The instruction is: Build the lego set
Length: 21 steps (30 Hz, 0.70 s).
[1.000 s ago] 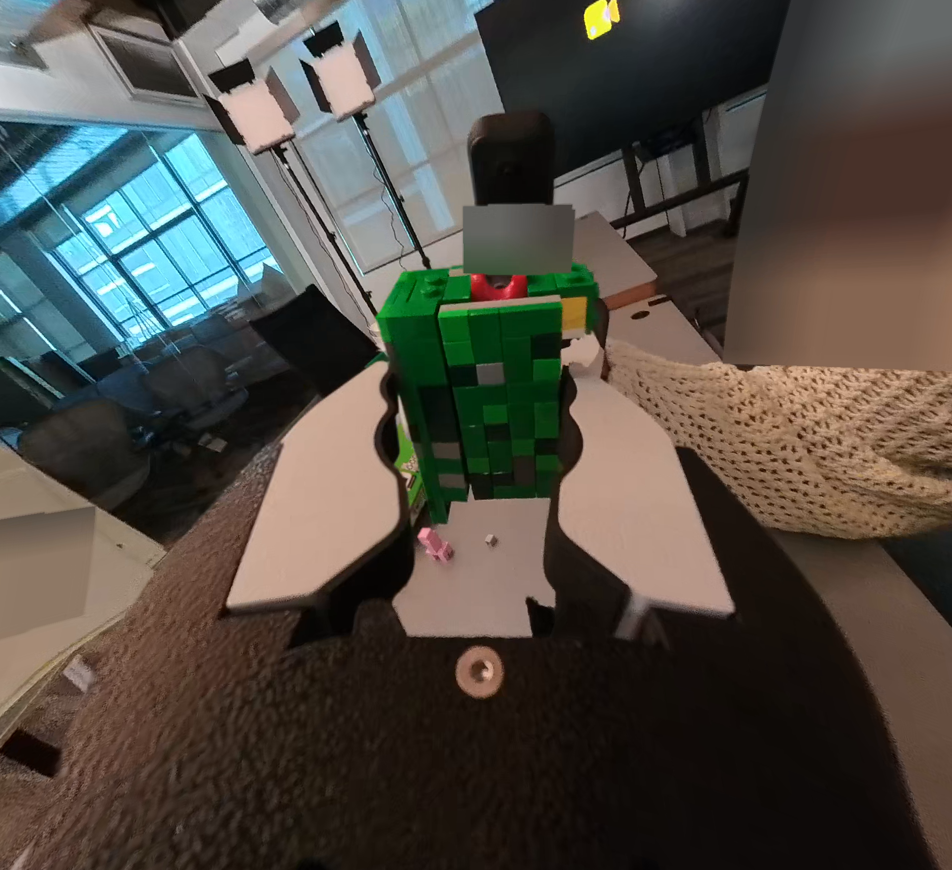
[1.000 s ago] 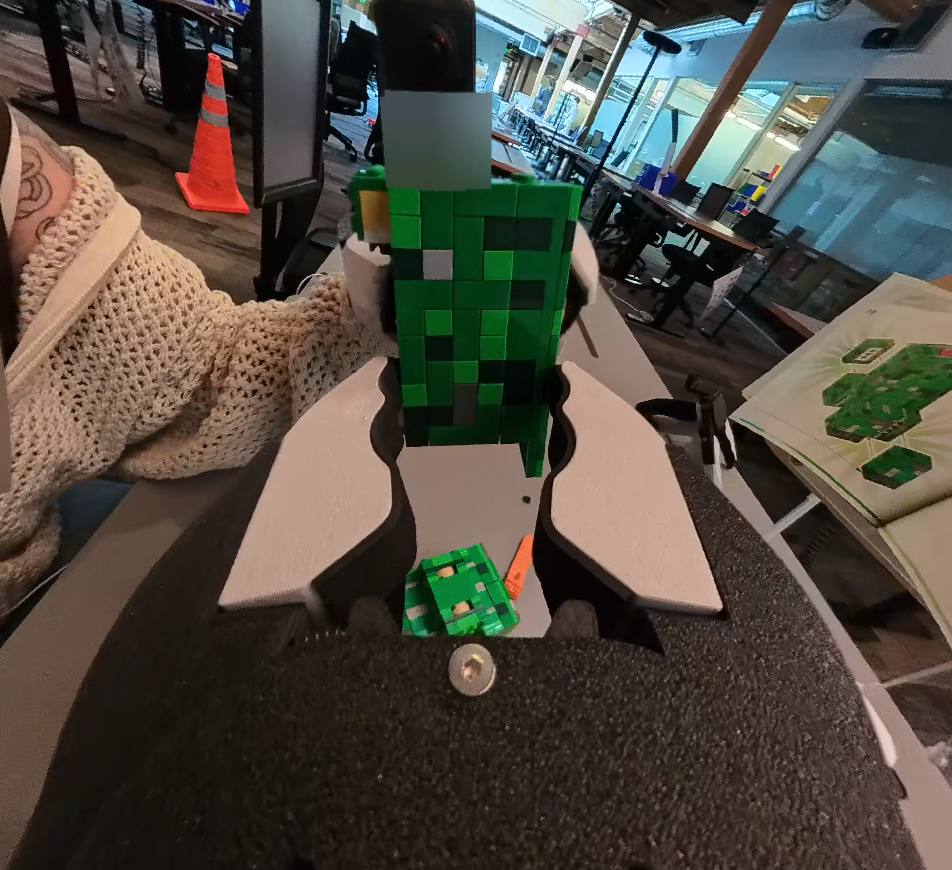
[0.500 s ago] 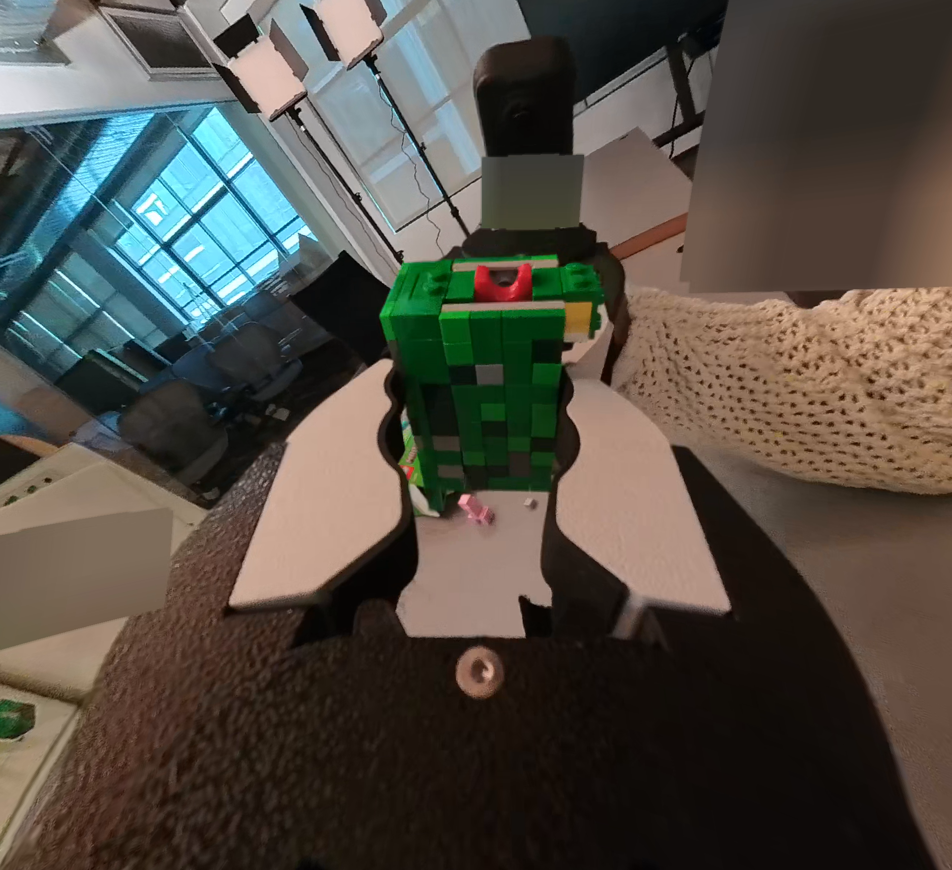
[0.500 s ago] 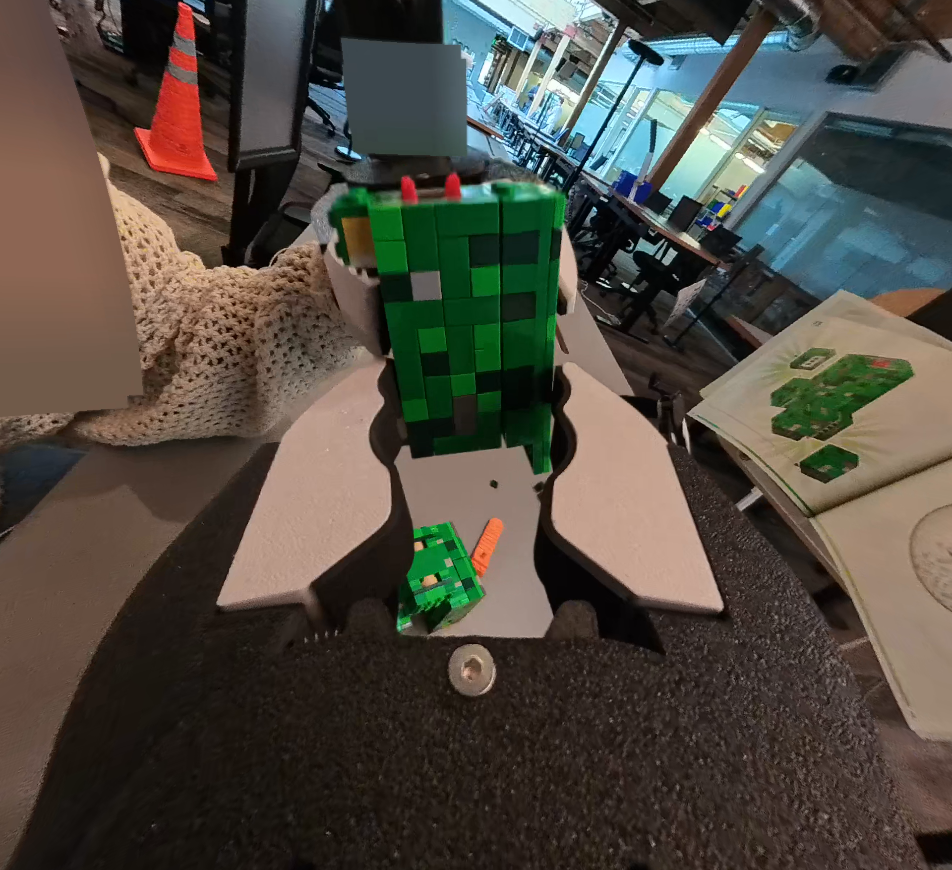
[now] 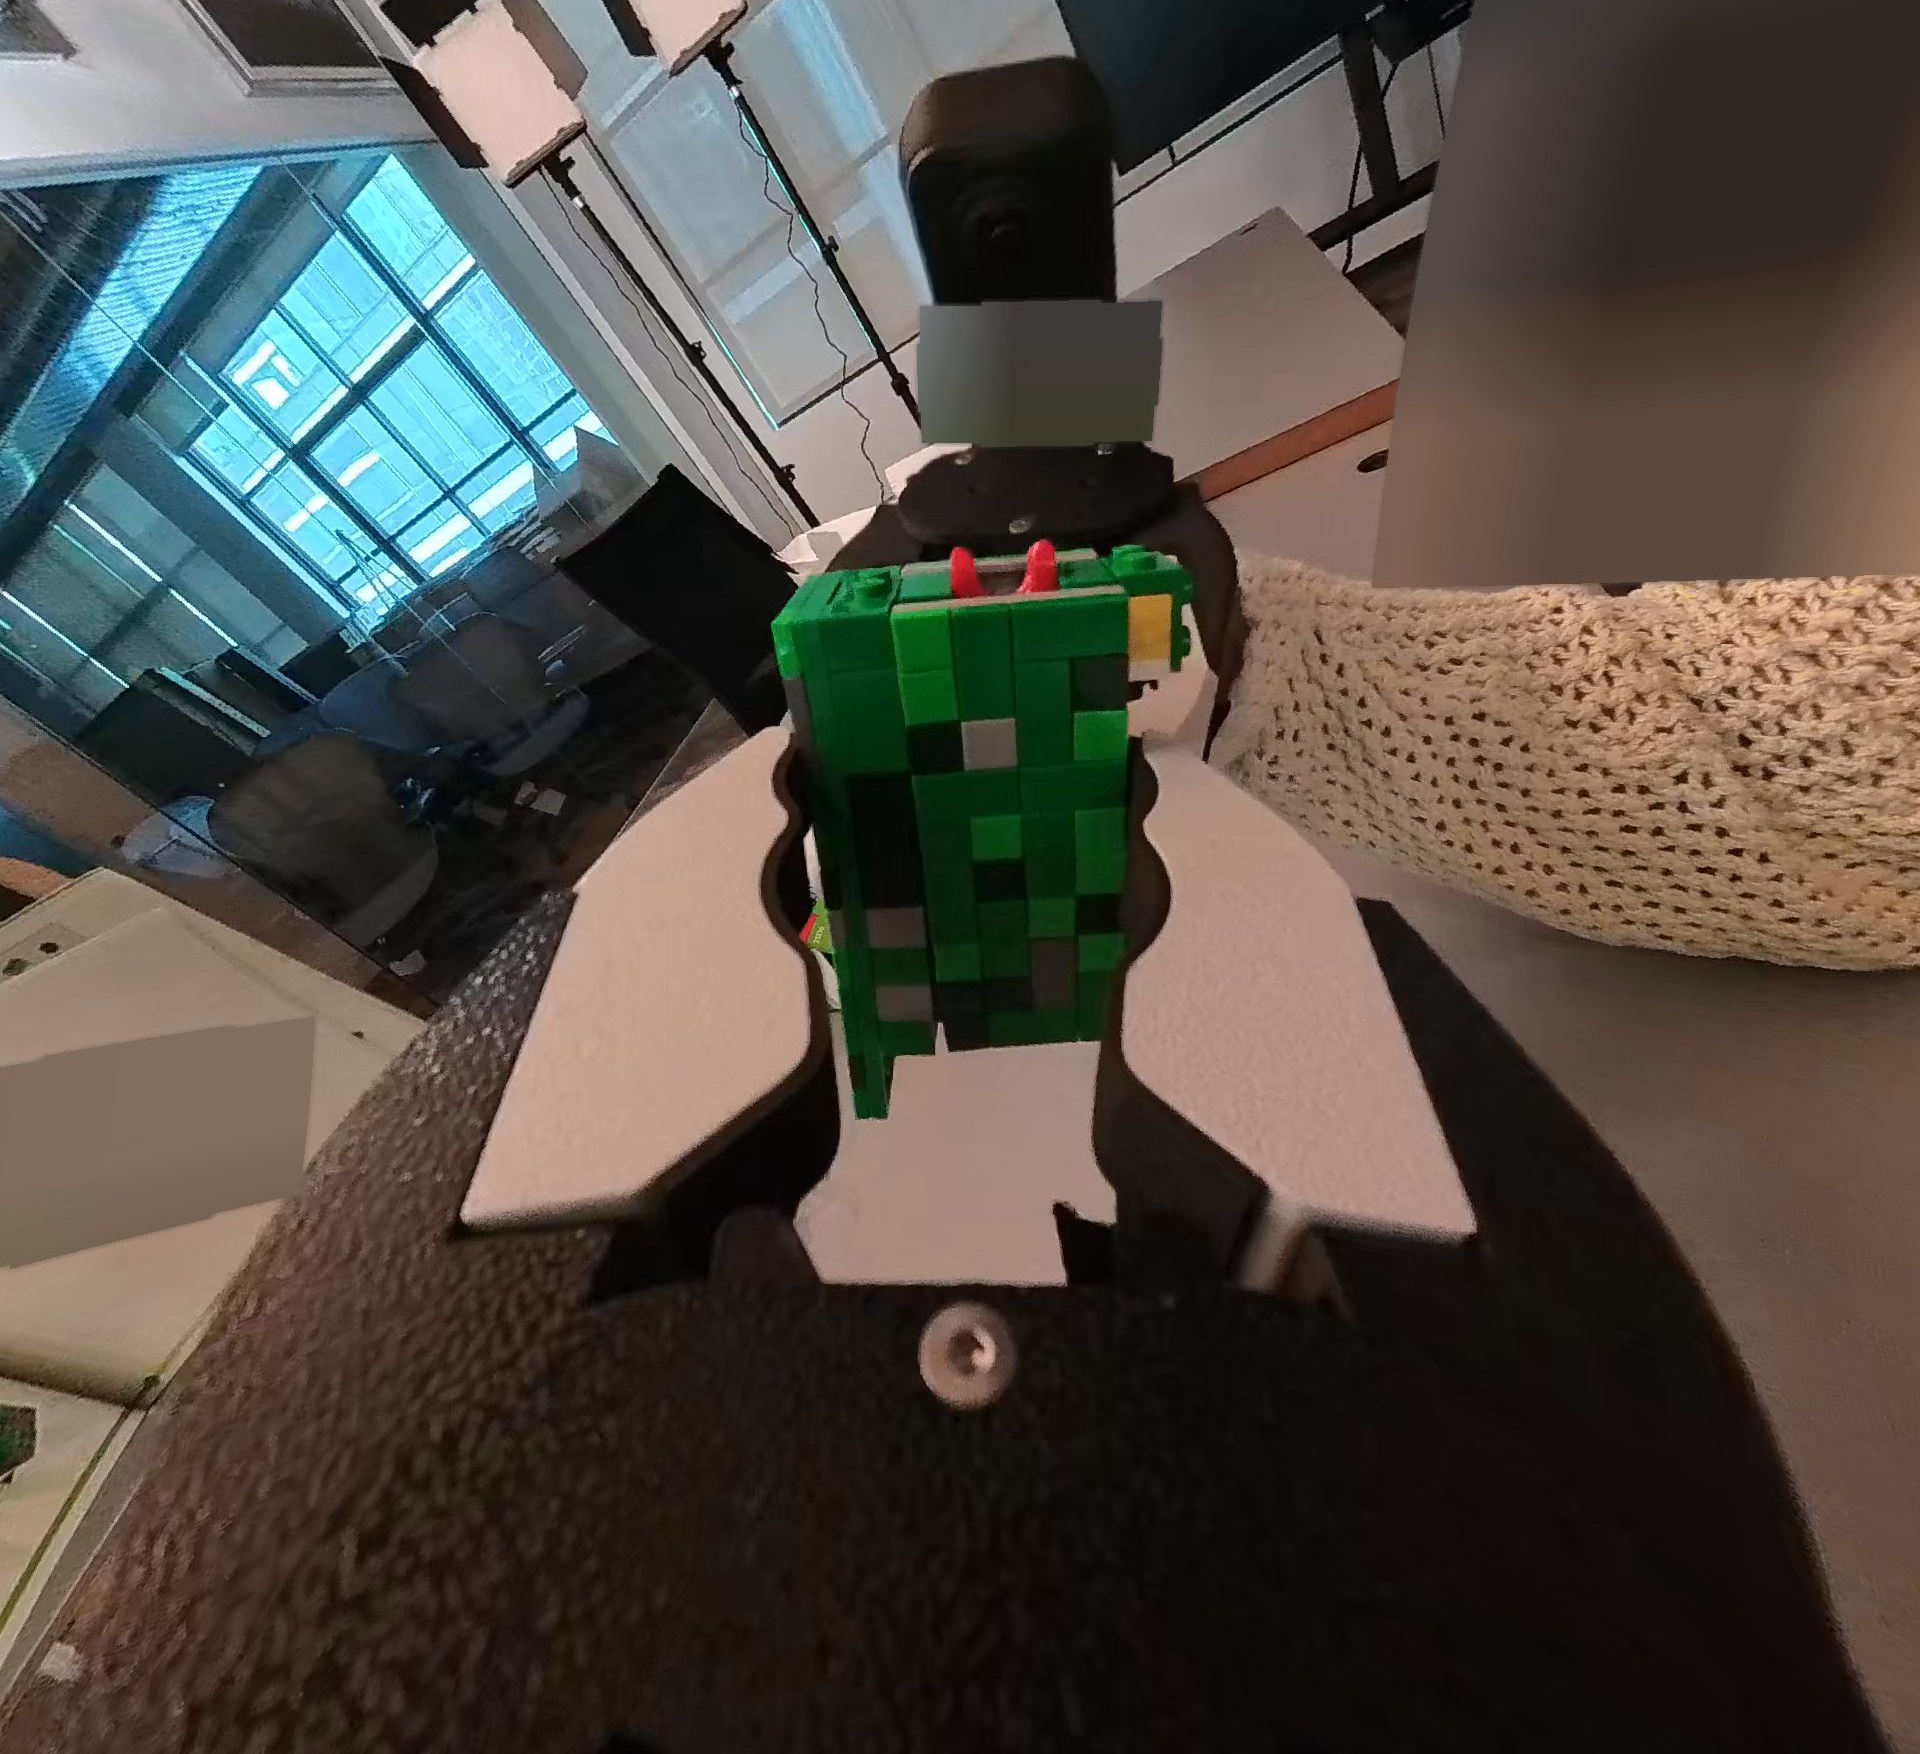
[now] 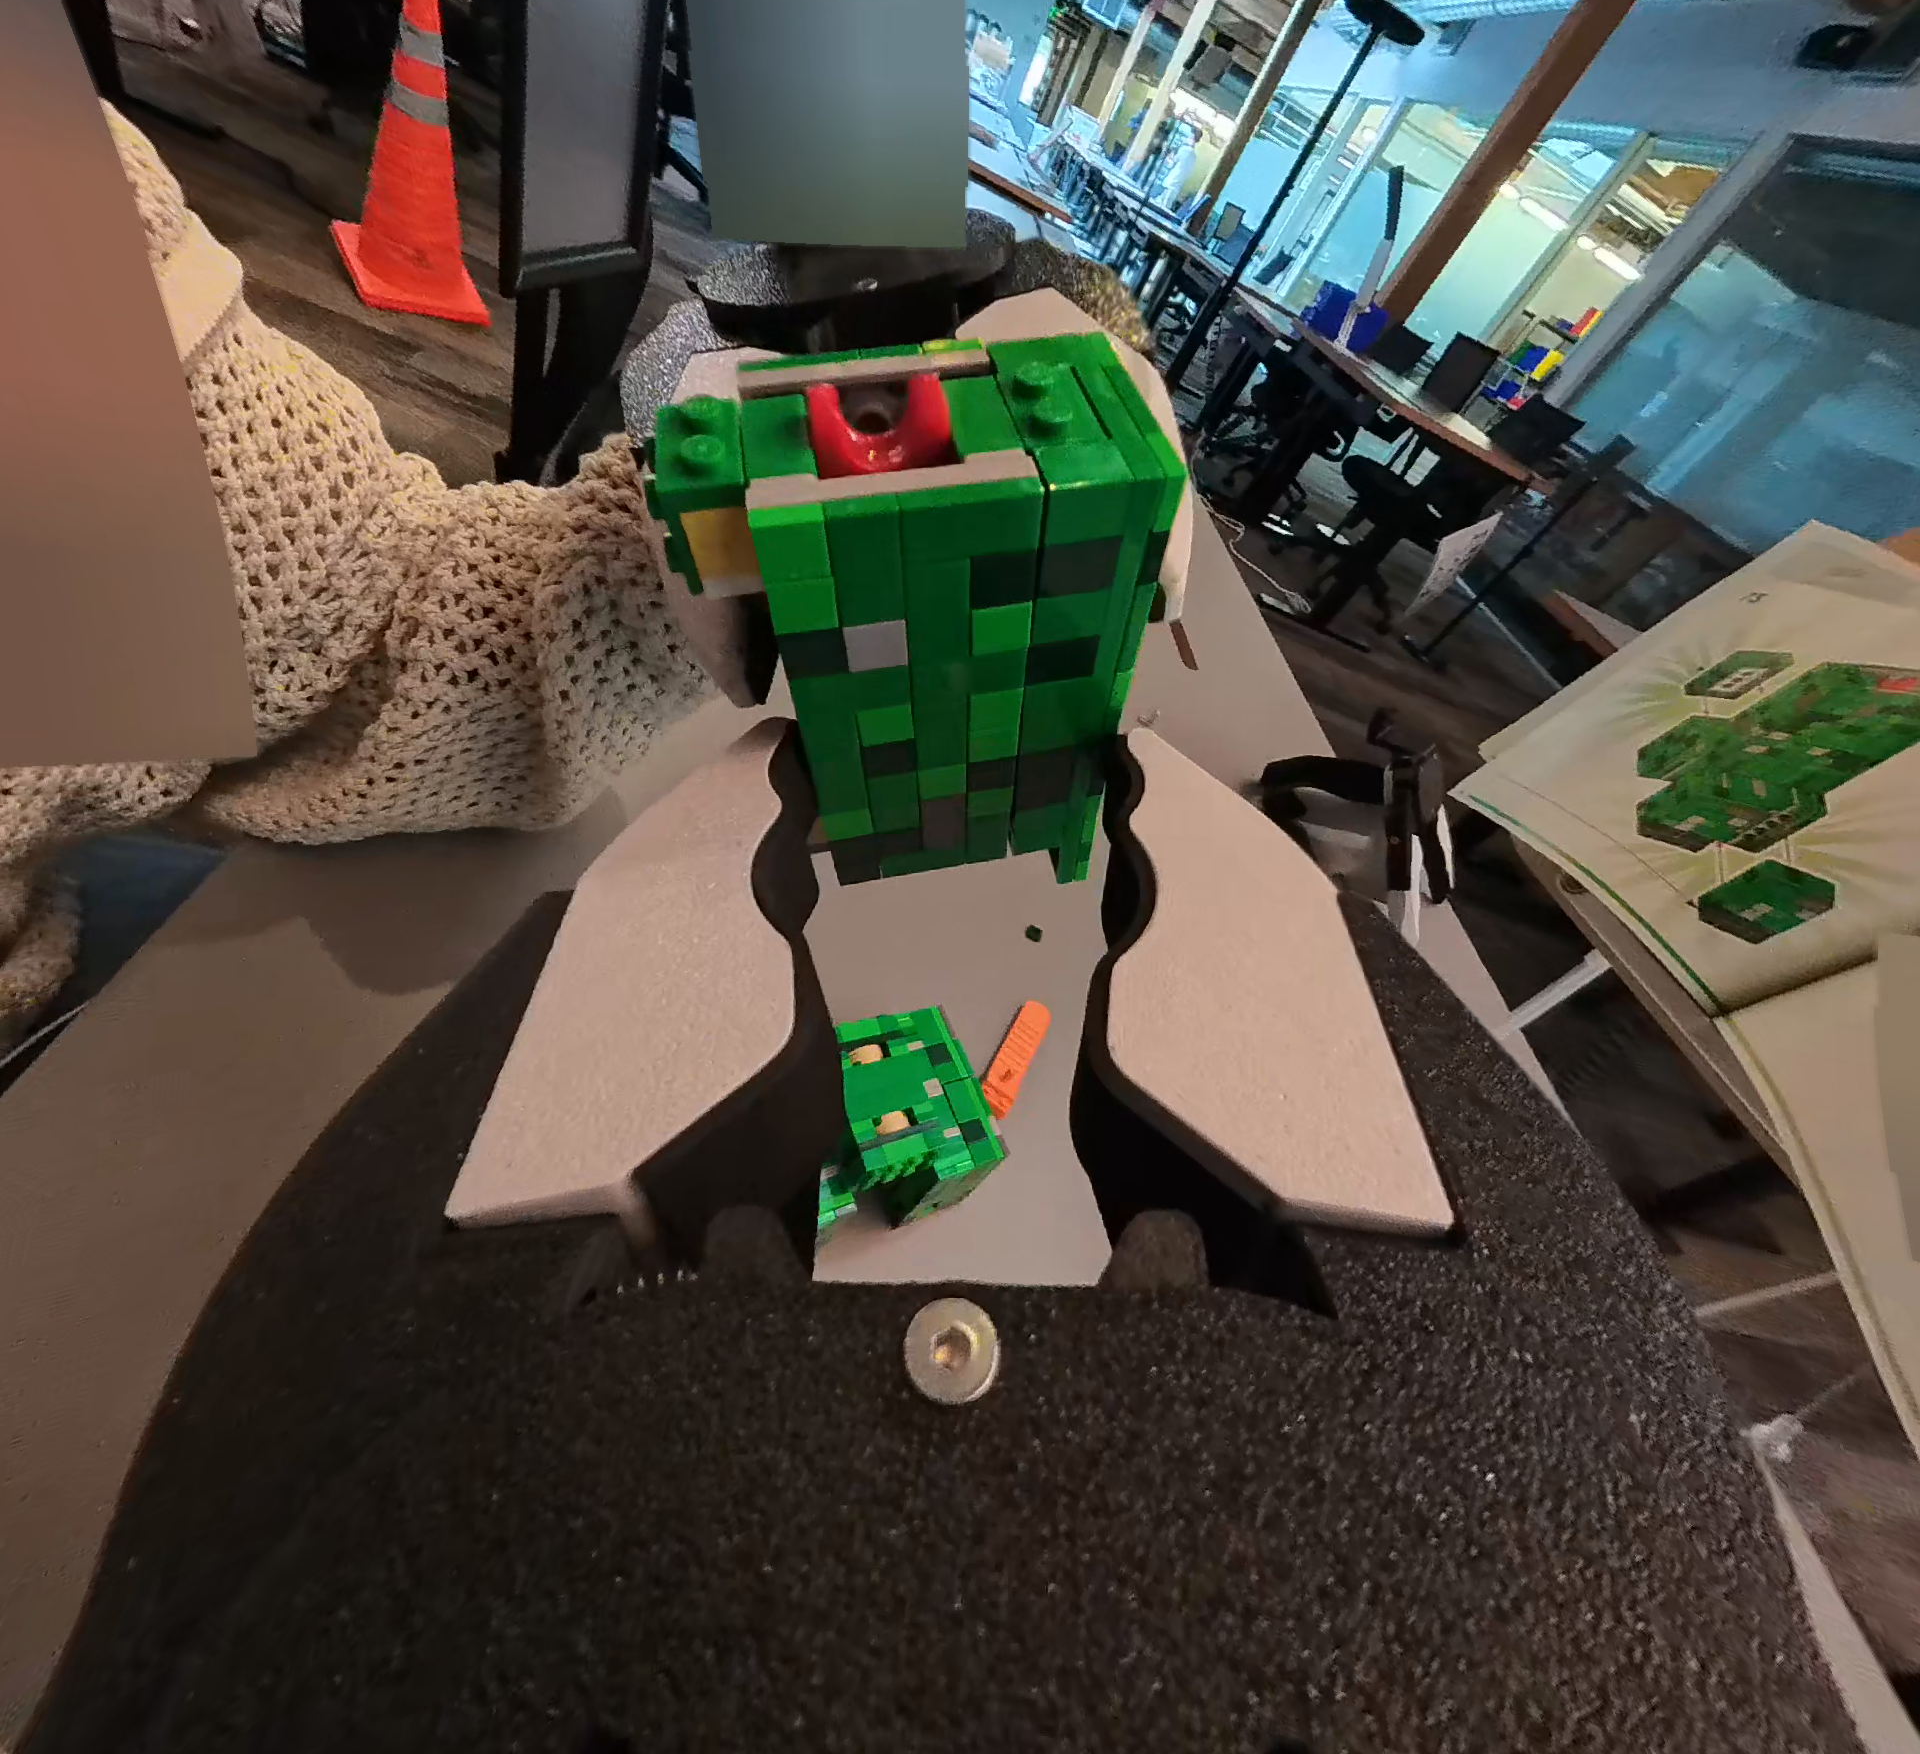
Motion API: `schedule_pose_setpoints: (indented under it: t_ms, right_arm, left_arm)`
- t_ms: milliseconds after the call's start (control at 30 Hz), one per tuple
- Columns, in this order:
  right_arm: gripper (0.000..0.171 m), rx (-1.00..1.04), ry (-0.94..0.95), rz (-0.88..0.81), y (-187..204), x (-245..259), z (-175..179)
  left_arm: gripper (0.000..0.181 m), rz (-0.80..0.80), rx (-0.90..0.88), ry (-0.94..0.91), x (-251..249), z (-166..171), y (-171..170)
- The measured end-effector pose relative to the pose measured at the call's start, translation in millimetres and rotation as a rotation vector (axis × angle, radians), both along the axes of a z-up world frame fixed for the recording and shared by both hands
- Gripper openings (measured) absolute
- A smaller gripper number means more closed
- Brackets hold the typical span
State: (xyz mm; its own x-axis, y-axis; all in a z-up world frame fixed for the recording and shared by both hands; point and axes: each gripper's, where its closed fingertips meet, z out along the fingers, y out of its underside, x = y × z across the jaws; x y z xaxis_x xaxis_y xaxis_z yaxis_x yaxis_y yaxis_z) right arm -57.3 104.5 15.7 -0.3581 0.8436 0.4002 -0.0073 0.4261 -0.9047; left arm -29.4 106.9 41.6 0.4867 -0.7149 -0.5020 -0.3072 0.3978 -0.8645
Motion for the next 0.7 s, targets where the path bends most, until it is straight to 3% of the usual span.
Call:
schedule_pose_setpoints:
  t_ms: [467, 700]
  right_arm:
    - [0.053, -0.074, -0.046, 0.007, 14, 5, -9]
    - [0.053, -0.227, -0.272, 0.148, 6, 14, -39]
  left_arm:
    - [0.059, 0.055, 0.105, -0.053, -20, 19, -3]
    - [0.083, 0.118, 0.207, 0.257, -25, -1, -26]
